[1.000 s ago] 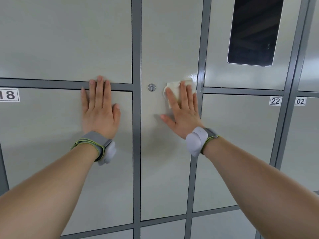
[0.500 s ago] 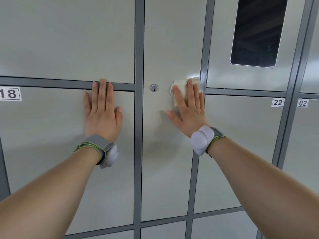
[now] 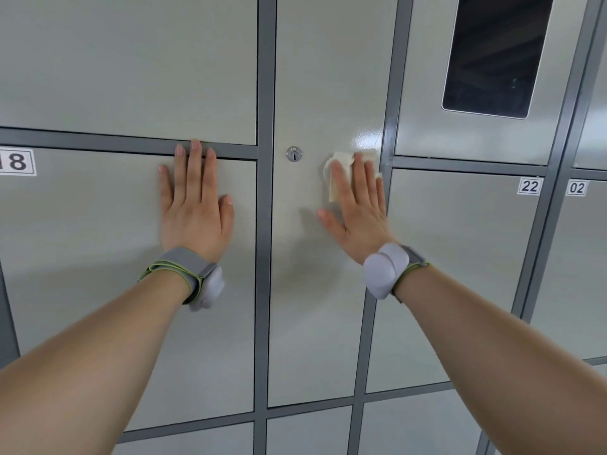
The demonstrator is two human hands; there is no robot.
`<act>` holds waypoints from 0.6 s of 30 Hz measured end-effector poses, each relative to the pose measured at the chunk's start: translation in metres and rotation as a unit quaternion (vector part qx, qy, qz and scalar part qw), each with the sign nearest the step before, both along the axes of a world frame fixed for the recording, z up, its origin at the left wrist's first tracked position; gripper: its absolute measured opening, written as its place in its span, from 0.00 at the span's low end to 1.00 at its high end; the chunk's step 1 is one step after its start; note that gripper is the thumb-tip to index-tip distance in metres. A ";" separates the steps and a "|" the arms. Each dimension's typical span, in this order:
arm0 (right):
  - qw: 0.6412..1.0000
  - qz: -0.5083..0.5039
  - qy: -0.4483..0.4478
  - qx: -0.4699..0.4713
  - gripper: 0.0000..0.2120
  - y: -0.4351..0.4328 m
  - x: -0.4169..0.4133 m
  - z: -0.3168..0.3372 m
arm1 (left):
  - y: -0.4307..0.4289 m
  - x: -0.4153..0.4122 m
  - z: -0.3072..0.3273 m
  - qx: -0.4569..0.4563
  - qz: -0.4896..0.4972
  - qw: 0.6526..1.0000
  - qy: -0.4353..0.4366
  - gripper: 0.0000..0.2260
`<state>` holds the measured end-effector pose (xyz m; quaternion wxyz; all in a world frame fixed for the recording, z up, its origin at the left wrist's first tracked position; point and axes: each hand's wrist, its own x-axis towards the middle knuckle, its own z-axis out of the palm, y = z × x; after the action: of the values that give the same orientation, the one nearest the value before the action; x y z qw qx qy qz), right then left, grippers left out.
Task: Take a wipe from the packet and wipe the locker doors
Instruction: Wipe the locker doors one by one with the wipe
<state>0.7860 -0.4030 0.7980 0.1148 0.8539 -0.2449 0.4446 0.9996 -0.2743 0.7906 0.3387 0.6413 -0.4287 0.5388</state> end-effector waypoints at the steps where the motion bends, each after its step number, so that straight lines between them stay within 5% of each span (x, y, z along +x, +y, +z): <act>1: 1.000 -0.002 -0.011 0.008 0.36 0.001 0.003 0.006 | 0.000 0.000 0.000 -0.001 0.000 1.000 -0.005 0.28; 11: 0.990 -0.017 0.123 -0.061 0.36 0.012 0.011 -0.058 | 0.002 0.003 -0.005 0.006 0.003 1.000 -0.023 0.27; 18: 1.000 -0.009 0.010 -0.015 0.35 0.009 0.018 0.012 | 0.002 0.002 -0.005 0.002 -0.001 1.000 -0.019 0.27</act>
<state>0.8038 -0.3944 0.8100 0.1339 0.8542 -0.2452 0.4384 1.0017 -0.2726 0.7853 0.3298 0.6314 -0.4367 0.5494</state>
